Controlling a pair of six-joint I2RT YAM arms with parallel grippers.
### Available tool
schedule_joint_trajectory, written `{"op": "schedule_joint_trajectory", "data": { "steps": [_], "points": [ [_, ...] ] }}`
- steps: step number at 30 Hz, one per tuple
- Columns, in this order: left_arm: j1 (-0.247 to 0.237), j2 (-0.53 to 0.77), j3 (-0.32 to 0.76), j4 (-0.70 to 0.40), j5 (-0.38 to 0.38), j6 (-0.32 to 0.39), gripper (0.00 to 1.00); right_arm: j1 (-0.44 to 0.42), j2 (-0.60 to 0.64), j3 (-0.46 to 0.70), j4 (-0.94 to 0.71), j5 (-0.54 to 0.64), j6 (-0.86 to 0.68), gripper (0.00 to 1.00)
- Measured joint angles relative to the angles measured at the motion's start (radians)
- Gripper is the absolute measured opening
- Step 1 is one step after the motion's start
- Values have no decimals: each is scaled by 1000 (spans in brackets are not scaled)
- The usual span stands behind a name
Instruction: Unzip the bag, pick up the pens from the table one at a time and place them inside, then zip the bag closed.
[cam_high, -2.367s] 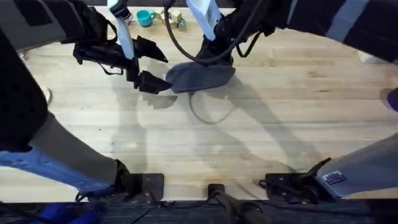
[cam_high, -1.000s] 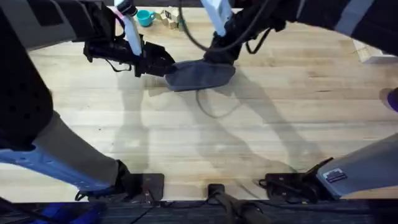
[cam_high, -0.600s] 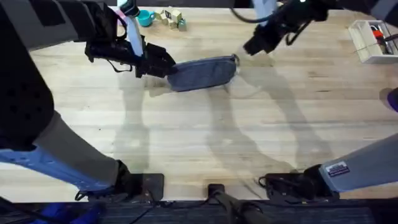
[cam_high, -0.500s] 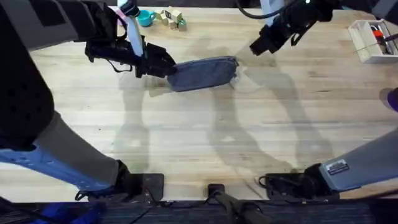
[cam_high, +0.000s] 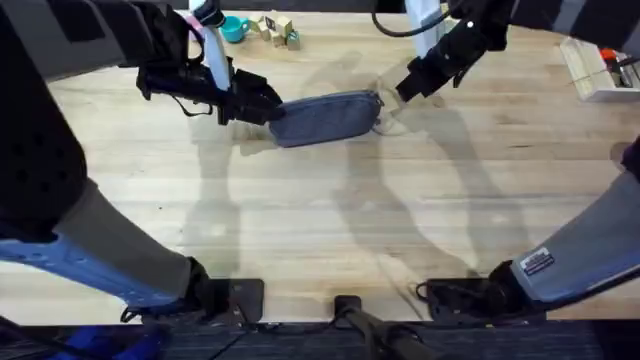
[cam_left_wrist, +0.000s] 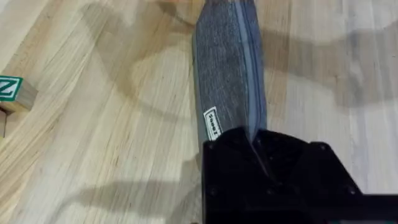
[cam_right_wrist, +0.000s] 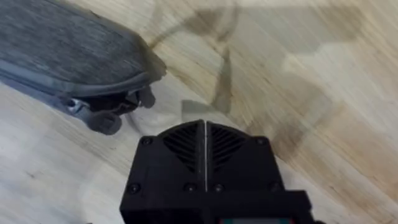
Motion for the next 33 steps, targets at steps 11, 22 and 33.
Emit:
{"op": "schedule_joint_trajectory", "data": {
  "steps": [11, 22, 33],
  "points": [
    [0, 0, 0, 0, 0, 0, 42, 59, -183, 5, -58, 1, 30, 993],
    [6, 0, 0, 3, 5, 0, 744, 130, -297, 11, -70, 0, 34, 998],
    [8, 0, 0, 4, 4, -5, 993, 130, -297, 11, -57, 0, 34, 997]
  ]
}}
